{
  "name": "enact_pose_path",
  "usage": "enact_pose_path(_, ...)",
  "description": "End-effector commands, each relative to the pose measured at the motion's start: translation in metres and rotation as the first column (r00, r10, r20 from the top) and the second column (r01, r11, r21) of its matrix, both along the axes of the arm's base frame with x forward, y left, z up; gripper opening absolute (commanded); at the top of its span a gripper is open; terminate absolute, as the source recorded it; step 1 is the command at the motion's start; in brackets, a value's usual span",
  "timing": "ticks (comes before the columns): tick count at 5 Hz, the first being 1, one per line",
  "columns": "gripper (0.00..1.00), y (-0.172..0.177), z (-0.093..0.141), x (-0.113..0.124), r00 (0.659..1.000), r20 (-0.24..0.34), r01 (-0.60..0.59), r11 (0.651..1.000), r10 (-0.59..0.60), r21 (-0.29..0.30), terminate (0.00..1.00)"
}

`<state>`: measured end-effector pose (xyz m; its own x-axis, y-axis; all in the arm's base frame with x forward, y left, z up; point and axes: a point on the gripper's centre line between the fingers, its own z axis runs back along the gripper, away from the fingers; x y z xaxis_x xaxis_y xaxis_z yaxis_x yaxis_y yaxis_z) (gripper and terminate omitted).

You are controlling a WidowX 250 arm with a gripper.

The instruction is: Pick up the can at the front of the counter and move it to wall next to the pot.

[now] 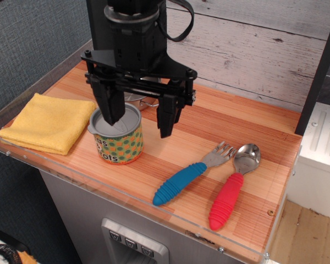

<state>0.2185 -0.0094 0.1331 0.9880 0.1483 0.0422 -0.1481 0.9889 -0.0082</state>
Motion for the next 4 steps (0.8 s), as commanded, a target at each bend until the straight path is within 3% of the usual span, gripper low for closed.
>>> enact_pose_path(1,1.0,0.0,0.0,0.0,1.0,0.0,0.0,1.0,0.0,0.0,0.0)
enact_pose_path(3,1.0,0.043,-0.025,-0.003,0.993,-0.049,0.113,0.988,-0.108,0.104,0.0)
enact_pose_path(4,1.0,0.07,-0.034,-0.008,0.987,-0.045,0.161,0.972,-0.155,0.173,0.0)
